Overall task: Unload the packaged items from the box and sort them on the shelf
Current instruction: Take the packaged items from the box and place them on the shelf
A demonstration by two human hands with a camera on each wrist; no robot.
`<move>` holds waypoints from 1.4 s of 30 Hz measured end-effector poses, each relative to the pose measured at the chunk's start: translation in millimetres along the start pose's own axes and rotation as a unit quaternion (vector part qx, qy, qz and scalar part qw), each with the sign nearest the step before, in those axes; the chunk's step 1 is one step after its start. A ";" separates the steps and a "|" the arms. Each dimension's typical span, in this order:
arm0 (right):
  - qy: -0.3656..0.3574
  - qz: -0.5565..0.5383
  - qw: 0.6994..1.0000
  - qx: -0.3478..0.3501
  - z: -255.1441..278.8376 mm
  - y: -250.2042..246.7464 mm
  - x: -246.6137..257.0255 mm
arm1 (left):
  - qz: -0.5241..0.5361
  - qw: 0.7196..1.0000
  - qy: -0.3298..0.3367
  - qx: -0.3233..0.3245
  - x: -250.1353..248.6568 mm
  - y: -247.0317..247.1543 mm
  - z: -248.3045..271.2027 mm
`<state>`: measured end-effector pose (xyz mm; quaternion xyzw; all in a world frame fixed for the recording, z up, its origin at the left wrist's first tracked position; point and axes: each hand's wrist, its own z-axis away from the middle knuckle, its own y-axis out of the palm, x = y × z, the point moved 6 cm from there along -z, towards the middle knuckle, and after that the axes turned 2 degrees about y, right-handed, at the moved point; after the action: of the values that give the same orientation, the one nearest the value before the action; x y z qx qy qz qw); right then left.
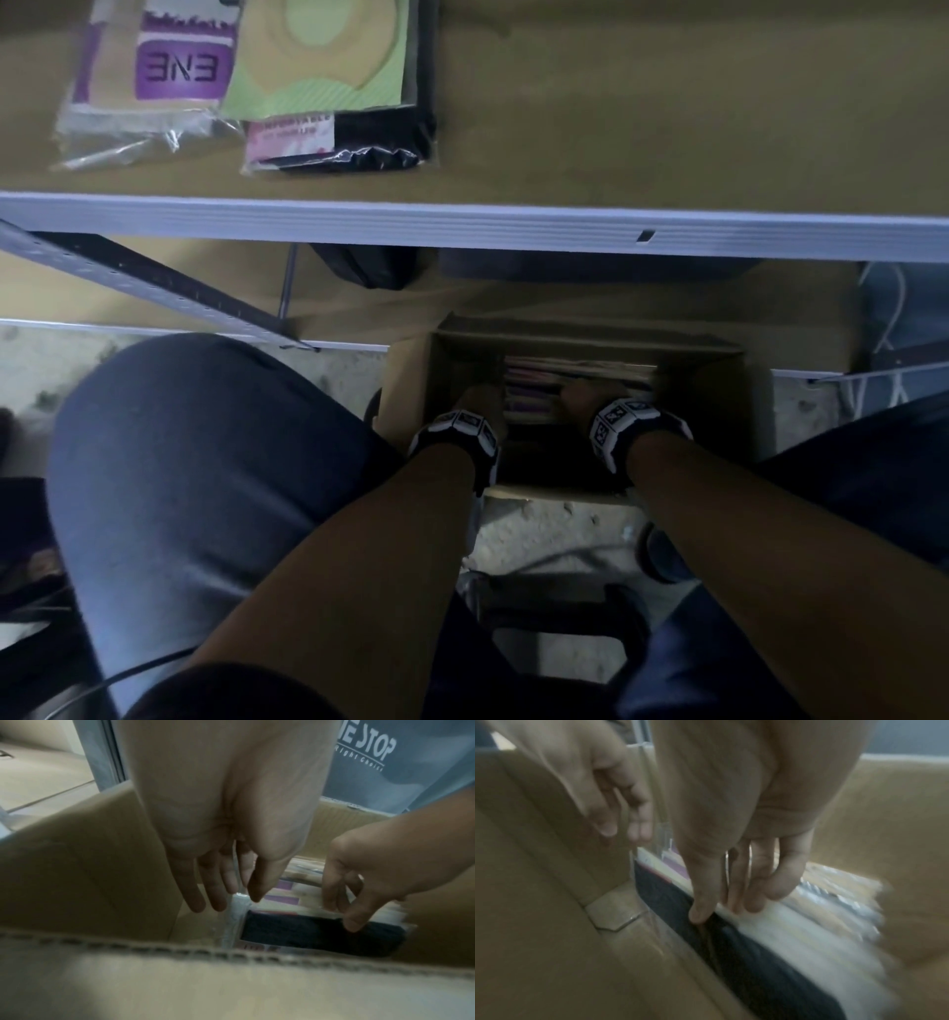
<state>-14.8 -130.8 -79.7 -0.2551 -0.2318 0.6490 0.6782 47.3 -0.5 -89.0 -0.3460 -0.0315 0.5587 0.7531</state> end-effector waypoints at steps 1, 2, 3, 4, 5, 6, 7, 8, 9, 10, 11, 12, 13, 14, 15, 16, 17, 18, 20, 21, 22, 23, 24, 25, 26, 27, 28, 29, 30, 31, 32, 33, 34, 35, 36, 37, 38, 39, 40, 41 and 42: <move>0.013 -0.010 1.000 -0.001 1.7 -1.5 -1.8 | 0.015 1.000 -0.009 -0.004 0.7 -2.3 -0.9; 0.003 -0.008 1.000 -0.025 -0.4 -0.6 -0.2 | 0.004 1.000 0.000 -0.031 -2.0 -7.3 0.0; 0.003 -0.023 0.999 -0.024 -0.2 -1.0 0.9 | 0.012 0.999 -0.009 -0.042 -2.6 -10.8 0.4; 0.003 -0.026 0.999 -0.033 0.1 -0.5 1.3 | 0.002 0.999 -0.003 -0.038 -5.8 -12.8 3.2; 0.000 -0.030 0.999 -0.033 -0.2 0.2 3.0 | 0.005 1.000 0.003 -0.030 -6.0 -11.0 0.5; -0.003 -0.030 0.999 -0.035 -1.5 1.9 2.3 | -0.007 1.000 0.008 -0.025 -8.0 -12.7 2.9; 0.001 -0.042 0.998 -0.038 -2.7 2.0 0.6 | -0.007 1.000 0.000 -0.024 -6.9 -14.1 1.3; 0.007 -0.052 0.998 -0.038 -1.7 2.0 -1.0 | -0.008 1.000 -0.003 -0.027 -7.4 -16.7 2.6; 0.015 -0.068 0.997 -0.040 -0.9 1.6 -3.7 | -0.004 1.000 -0.004 -0.029 -7.4 -18.3 1.6; 0.022 -0.082 0.995 -0.043 -0.1 0.7 -5.4 | -0.006 1.000 0.000 -0.031 -10.8 -21.1 3.3; 0.025 -0.087 0.995 -0.044 2.6 -0.9 -6.9 | -0.006 1.000 -0.004 -0.027 -11.9 -22.0 3.0; 0.029 -0.087 0.995 -0.049 6.9 -3.9 -7.8 | -0.006 1.000 -0.004 -0.028 -14.6 -24.2 5.3; 0.031 -0.089 0.994 -0.052 9.9 -7.4 -8.9 | -0.004 0.999 -0.008 -0.031 -14.9 -25.5 4.7; 0.037 -0.090 0.994 -0.051 11.7 -8.5 -10.8 | -0.003 0.999 -0.007 -0.037 -15.3 -26.9 5.4; 0.043 -0.093 0.994 -0.042 14.9 -7.2 -14.8 | 0.000 0.999 -0.008 -0.043 -14.7 -27.3 4.3; 0.055 -0.103 0.993 -0.027 18.7 -5.5 -19.9 | -0.003 0.999 -0.004 -0.047 -16.0 -28.0 6.7; 0.068 -0.106 0.992 -0.020 24.1 -6.0 -25.7 | -0.009 0.999 -0.001 -0.051 -17.0 -28.7 8.8; 0.079 -0.106 0.991 -0.025 31.2 -11.2 -30.4 | -0.013 0.998 0.003 -0.060 -17.9 -30.8 12.0; 0.095 -0.106 0.989 -0.038 43.4 -27.2 -36.6 | -0.026 0.996 0.000 -0.085 -15.5 -35.0 13.2; 0.088 -0.114 0.989 -0.032 49.2 -34.7 -38.0 | -0.041 0.995 -0.005 -0.093 -15.2 -39.2 14.8; 0.079 -0.120 0.989 -0.013 56.2 -43.0 -37.3 | -0.047 0.993 -0.007 -0.109 -13.9 -44.2 18.1; 0.077 -0.126 0.989 0.006 60.5 -47.5 -38.8 | -0.043 0.992 -0.021 -0.118 -11.2 -47.6 19.6; 0.082 -0.124 0.989 0.022 68.3 -53.3 -42.3 | -0.049 0.992 -0.020 -0.118 -8.5 -47.4 20.5; 0.090 -0.121 0.988 0.017 75.3 -58.6 -49.2 | -0.052 0.992 -0.020 -0.113 -8.1 -48.2 23.2; 0.101 -0.123 0.987 0.007 82.1 -62.4 -55.6 | -0.059 0.993 -0.015 -0.105 -7.4 -47.8 27.3; 0.104 -0.126 0.987 -0.001 89.8 -66.5 -60.1 | -0.051 0.994 -0.020 -0.098 -5.3 -47.4 28.4; 0.105 -0.124 0.987 0.002 98.9 -71.0 -62.7 | -0.053 0.994 -0.022 -0.093 -3.8 -46.5 27.7; 0.110 -0.123 0.986 -0.004 107.8 -77.2 -65.5 | -0.056 0.994 -0.025 -0.089 -4.3 -45.8 28.7; 0.121 -0.126 0.985 -0.014 117.2 -85.5 -67.5 | -0.065 0.994 -0.024 -0.086 -5.8 -45.2 28.4; 0.130 -0.127 0.983 -0.020 129.0 -93.7 -70.5 | -0.081 0.992 -0.024 -0.094 -10.4 -46.4 30.6; 0.137 -0.129 0.982 -0.027 139.7 -101.2 -72.7 | -0.089 0.990 -0.025 -0.105 -14.2 -47.9 32.2; 0.140 -0.132 0.981 -0.042 151.5 -108.5 -76.1 | -0.092 0.990 -0.024 -0.108 -18.3 -48.0 33.2; 0.148 -0.138 0.978 -0.051 163.3 -114.8 -81.9 | -0.088 0.990 -0.019 -0.113 -22.5 -46.8 34.6; 0.154 -0.148 0.975 -0.065 176.4 -121.1 -87.9 | -0.089 0.990 -0.016 -0.111 -27.8 -45.5 34.1; 0.159 -0.162 0.971 -0.080 191.0 -127.4 -93.6 | -0.090 0.990 -0.016 -0.105 -32.4 -42.6 35.0; 0.164 -0.175 0.967 -0.091 205.2 -132.5 -99.7 | -0.091 0.991 -0.016 -0.098 -37.2 -39.8 34.7; 0.166 -0.185 0.964 -0.098 218.7 -135.9 -105.9 | -0.108 0.989 -0.005 -0.098 -43.2 -37.2 34.0; 0.167 -0.193 0.961 -0.106 231.5 -137.9 -112.1 | -0.114 0.989 0.005 -0.098 -48.9 -34.2 31.9; 0.167 -0.203 0.958 -0.114 241.7 -138.1 -119.2 | -0.124 0.988 0.019 -0.090 -53.6 -28.9 27.7; 0.169 -0.214 0.954 -0.123 250.4 -137.0 -126.1 | -0.142 0.987 0.025 -0.077 -58.5 -23.0 27.3; 0.169 -0.225 0.951 -0.132 256.6 -134.8 -132.4 | -0.156 0.985 0.032 -0.065 -60.6 -16.1 23.0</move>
<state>-84.3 -255.1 205.3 -0.3895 -0.2487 0.3910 0.7960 27.9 -43.8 -42.0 -0.4025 -0.0971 0.4199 0.8076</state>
